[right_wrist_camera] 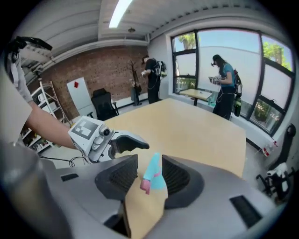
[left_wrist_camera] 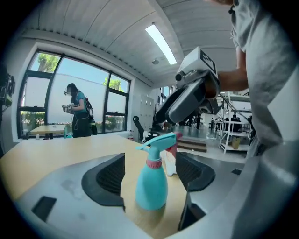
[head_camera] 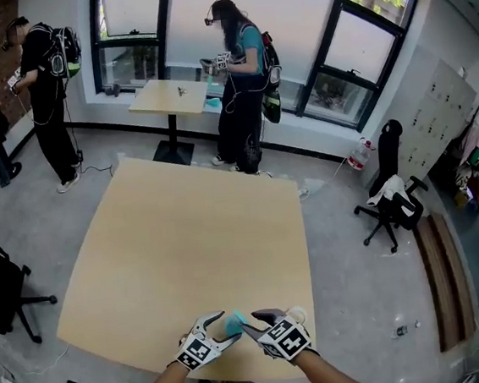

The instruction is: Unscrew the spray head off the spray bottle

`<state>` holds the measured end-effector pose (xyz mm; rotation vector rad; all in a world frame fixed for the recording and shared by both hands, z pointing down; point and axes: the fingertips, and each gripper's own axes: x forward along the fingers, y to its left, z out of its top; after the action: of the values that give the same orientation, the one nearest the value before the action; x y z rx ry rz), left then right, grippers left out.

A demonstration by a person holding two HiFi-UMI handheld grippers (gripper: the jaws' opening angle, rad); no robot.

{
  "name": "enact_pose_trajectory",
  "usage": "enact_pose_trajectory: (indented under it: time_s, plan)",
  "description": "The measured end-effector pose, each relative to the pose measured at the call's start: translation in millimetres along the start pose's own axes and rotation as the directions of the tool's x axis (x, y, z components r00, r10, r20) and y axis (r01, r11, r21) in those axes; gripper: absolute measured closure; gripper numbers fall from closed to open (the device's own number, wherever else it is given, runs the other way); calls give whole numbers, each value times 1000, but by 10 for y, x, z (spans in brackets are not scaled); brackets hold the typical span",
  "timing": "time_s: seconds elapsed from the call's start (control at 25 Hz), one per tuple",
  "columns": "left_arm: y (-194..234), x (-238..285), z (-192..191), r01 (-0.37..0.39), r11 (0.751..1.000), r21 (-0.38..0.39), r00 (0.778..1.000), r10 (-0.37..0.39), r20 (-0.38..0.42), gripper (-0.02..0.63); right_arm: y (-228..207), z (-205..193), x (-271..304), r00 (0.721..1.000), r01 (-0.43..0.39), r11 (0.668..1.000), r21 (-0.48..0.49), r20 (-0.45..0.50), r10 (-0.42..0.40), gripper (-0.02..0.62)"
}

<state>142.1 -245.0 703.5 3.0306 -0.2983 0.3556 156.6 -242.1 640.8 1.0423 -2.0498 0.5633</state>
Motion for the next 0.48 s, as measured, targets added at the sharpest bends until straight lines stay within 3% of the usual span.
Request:
enact_pose_trajectory:
  time_s: [0.16, 0.32, 0.48]
  plan:
    - [-152, 292, -286, 103, 993, 60, 991, -97, -97, 260, 10, -225, 266, 981, -18, 999, -26, -193, 13, 417]
    - [-290, 555, -517, 210, 965, 156, 966, -180, -188, 253, -18, -461, 535, 942, -11, 997, -70, -335, -13, 417]
    - [-351, 611, -465, 193, 962, 191, 971, -159, -177, 258, 2, -481, 473, 928, 21, 990, -141, -365, -72, 465]
